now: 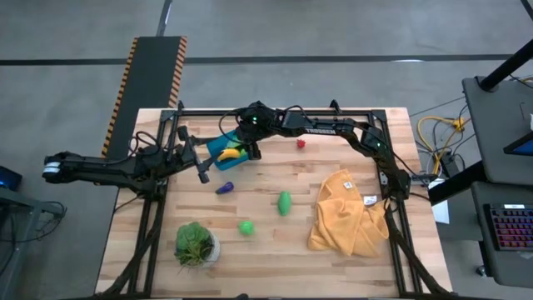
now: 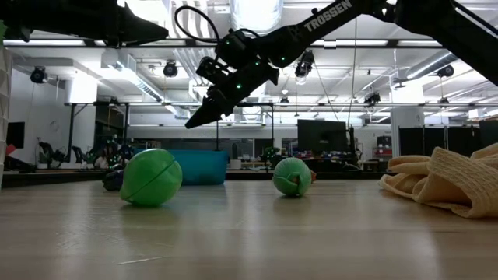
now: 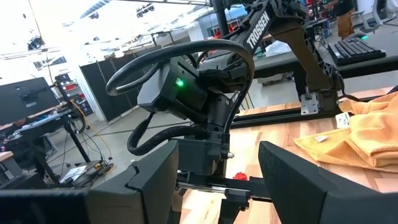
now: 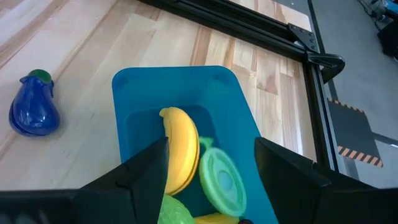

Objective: Pick and placing Produce into tupperware
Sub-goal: Put the strawberry into the blue bin

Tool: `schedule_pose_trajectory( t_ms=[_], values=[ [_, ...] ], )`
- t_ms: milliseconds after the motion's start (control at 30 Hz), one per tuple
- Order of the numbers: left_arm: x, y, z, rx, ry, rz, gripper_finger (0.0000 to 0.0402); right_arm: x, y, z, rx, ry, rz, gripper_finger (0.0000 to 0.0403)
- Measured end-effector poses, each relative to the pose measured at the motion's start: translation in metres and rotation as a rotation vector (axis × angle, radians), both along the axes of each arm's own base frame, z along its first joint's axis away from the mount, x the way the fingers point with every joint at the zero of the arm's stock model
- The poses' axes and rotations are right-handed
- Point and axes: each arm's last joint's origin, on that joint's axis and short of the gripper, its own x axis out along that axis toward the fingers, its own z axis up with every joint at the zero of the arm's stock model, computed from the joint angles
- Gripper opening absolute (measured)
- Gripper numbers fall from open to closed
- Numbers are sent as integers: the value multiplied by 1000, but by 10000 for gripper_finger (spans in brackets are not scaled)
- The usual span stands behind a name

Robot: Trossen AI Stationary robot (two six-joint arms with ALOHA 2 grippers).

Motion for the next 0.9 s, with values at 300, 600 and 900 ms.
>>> schedule_pose_trajectory(
  t_ms=[300, 600, 900],
  values=[
    [0, 0, 0, 0, 1, 0, 209, -1, -2, 5, -14, -2, -28, 226],
    [0, 0, 0, 0, 2, 0, 209, -20, -25, 40, 52, -48, -130, 224],
    [0, 0, -1, 6, 7, 1, 209, -65, -36, 81, 97, 71, -192, 224]
  ],
)
